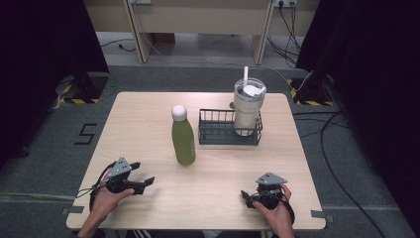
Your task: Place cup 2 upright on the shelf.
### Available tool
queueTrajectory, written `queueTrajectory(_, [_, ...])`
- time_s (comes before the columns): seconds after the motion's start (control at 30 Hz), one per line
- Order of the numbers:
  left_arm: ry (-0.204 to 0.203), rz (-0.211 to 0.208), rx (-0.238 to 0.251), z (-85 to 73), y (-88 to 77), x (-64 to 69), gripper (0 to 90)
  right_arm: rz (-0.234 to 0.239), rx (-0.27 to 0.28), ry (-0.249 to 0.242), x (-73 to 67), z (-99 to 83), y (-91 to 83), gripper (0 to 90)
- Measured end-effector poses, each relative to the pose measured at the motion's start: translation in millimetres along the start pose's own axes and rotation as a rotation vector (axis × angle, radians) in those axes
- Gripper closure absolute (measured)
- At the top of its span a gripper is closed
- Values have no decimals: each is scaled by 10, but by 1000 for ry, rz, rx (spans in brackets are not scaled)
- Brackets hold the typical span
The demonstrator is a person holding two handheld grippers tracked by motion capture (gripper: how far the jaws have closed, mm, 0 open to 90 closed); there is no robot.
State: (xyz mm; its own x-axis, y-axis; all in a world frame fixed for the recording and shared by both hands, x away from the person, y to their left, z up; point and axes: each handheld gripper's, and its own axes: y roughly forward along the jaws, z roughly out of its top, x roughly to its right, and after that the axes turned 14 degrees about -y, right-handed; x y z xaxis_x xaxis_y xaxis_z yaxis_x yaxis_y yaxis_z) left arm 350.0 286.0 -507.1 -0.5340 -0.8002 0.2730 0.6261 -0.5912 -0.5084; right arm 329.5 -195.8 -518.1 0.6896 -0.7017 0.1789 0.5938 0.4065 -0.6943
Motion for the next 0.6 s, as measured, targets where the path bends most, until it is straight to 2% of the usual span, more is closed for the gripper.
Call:
queueTrajectory(0.17, [-14, -33, 35, 43, 21, 61, 147, 1, 0, 0, 0, 2, 3, 118])
queueTrajectory(0.27, [-7, -44, 38, 67, 46, 92, 146, 0, -2, 0, 1, 3, 4, 115])
queueTrajectory(0.6, [5, -62, 58, 154, 121, 167, 147, 0, -4, -4, 7, 11, 16, 103])
